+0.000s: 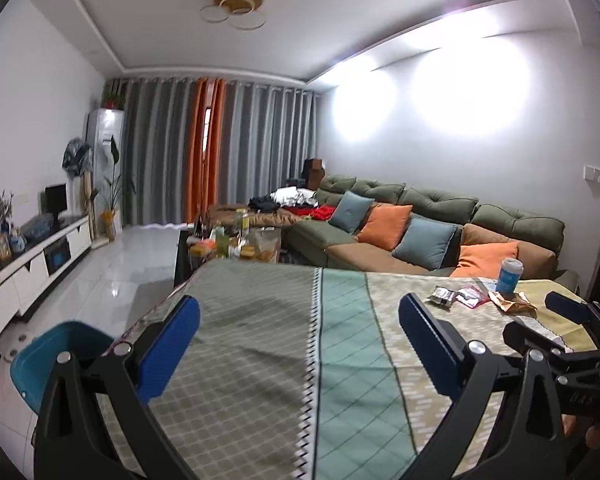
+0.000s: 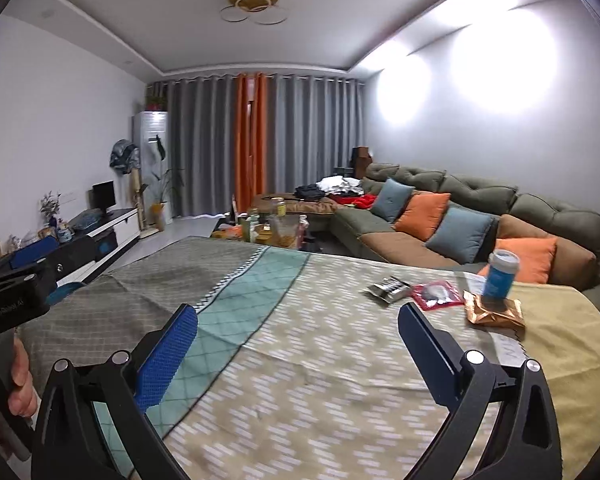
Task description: Collect trash
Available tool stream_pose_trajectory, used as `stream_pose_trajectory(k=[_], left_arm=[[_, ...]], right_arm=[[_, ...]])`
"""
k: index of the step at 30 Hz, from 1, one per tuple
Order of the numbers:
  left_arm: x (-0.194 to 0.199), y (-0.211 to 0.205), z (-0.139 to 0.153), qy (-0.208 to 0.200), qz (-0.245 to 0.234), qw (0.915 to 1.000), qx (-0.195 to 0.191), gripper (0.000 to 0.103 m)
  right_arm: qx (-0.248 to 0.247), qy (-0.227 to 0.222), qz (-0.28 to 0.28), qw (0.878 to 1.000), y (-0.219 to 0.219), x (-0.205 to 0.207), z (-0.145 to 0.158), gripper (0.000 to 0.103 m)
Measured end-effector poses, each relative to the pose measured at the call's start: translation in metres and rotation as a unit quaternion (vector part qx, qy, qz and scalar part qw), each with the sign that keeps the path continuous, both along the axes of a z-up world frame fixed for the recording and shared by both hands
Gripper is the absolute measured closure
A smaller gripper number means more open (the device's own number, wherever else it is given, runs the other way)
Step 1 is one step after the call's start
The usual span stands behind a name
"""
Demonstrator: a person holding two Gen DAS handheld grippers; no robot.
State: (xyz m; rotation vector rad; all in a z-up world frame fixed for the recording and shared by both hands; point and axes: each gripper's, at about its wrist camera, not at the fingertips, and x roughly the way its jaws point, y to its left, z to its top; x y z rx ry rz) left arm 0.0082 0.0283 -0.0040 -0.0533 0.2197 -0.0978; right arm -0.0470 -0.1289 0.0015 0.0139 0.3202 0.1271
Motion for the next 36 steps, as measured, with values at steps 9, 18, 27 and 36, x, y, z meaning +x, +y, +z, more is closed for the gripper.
stream_pose_trajectory(k=[9,18,27,36], left_arm=[[-0.003,-0.020,-0.002,-0.004,-0.007,1.0000,0.004,0.003],[-0.002,-0.020,0.000,-0.012,0.004,0.9999,0.011,0.003],[-0.003,-0.024,-0.001,-0.021,0.009,0.9996,0.017,0.003],[-0.004,-0.033,0.000,-0.037,0.016,0.9986,0.035,0.003]], right_arm=[[0.013,-0.008,-0.027,1.000,-0.015,-0.012,0.002,0.003],[0.014,-0.022,-0.042,0.999,-0.018,-0.015,0.006,0.003],[0.015,-0.029,-0.047,0.998,-0.020,-0.017,0.009,0.003],[0.015,-0.037,-0.056,0.998,-0.025,-0.017,0.011,0.003]])
